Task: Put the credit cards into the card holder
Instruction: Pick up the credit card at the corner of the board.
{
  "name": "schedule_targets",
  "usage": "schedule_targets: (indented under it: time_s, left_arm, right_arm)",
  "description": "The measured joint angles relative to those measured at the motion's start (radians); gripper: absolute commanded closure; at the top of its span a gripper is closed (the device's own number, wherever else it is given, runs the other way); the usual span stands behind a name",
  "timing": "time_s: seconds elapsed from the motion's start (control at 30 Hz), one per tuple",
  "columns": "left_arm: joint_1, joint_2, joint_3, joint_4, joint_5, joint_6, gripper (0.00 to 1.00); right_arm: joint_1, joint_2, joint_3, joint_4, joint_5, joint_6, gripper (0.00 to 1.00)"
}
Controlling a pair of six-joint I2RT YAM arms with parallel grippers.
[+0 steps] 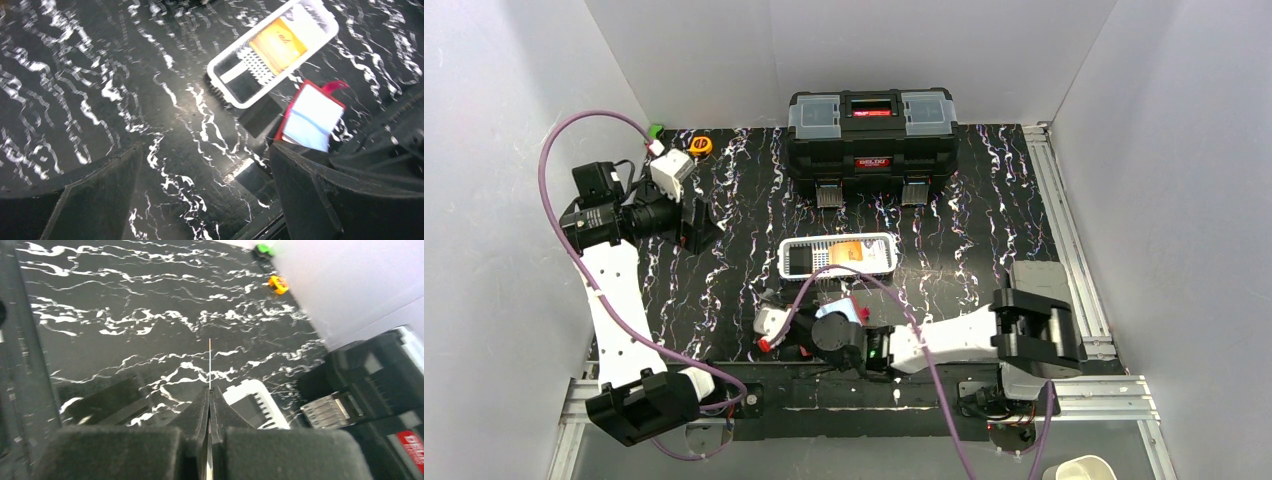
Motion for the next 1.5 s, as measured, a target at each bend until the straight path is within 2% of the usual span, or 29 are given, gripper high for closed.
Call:
schedule_targets:
  time_s: [0.07,0.23,0.4,0.47,0.53,0.6,0.67,0.8,0.93,1.03,1.17,1.27,1.37,1.4,1.43,1.5]
  left_arm:
    - [0.000,0.000,0.011,-0.060,0.059,0.088,0.02]
    - [0.000,0.016,0.056,-0.359,0.212,0.517,0.02]
    - [-0.012,0.067,0.056,-0.475,0.247,0.791,0.02]
    - [-0.124,0.039,0.028,-0.476,0.267,0.868,0.02]
    - [-0.311,0.000,-0.039,-0.475,0.271,0.837,0.02]
    - [-0.393,0.029,-0.037,-0.476,0.272,0.790,0.02]
    - [-0.436,0.087,-0.036,-0.474,0.274,0.760,0.06]
    - [-0.482,0.103,-0.063,-0.385,0.276,0.639,0.22]
    - [-0.524,0.109,-0.067,-0.321,0.275,0.550,0.26]
    - [-0.545,0.123,-0.067,-0.307,0.275,0.515,0.34]
    - [-0.555,0.132,-0.073,-0.293,0.278,0.488,0.60]
    - [-0.558,0.130,-0.082,-0.282,0.278,0.480,0.86]
    - [-0.559,0.130,-0.085,-0.272,0.278,0.467,1.00]
    - [-0.560,0.128,-0.087,-0.269,0.278,0.463,1.00]
    - [-0.562,0.124,-0.092,-0.264,0.279,0.457,1.00]
    - [-0.565,0.117,-0.105,-0.241,0.280,0.437,1.00]
  right_arm:
    - [-0.023,-0.057,0.000,-0.105,-0.052,0.076,0.99]
    - [-0.141,-0.223,0.045,-0.382,-0.255,0.275,0.99]
    - [-0.267,-0.333,0.124,-0.618,-0.501,0.424,0.99]
    - [-0.306,-0.347,0.145,-0.753,-0.654,0.456,0.99]
    - [-0.361,-0.347,0.191,-0.863,-0.780,0.466,0.99]
    - [-0.423,-0.347,0.253,-0.918,-0.882,0.474,0.99]
    - [-0.444,-0.346,0.275,-0.943,-0.918,0.470,0.99]
    - [-0.456,-0.340,0.311,-0.976,-0.945,0.455,0.99]
    - [-0.463,-0.320,0.357,-0.991,-0.961,0.446,0.99]
    - [-0.467,-0.309,0.380,-1.003,-0.970,0.436,0.99]
    - [-0.467,-0.290,0.406,-1.023,-0.979,0.426,0.99]
    - [-0.467,-0.277,0.418,-1.028,-0.981,0.422,0.99]
    - [-0.467,-0.269,0.425,-1.029,-0.975,0.416,0.99]
    - [-0.469,-0.267,0.426,-1.030,-0.971,0.413,0.97]
    - [-0.474,-0.266,0.429,-1.031,-0.969,0.412,0.89]
    - [-0.480,-0.263,0.431,-1.034,-0.966,0.413,0.63]
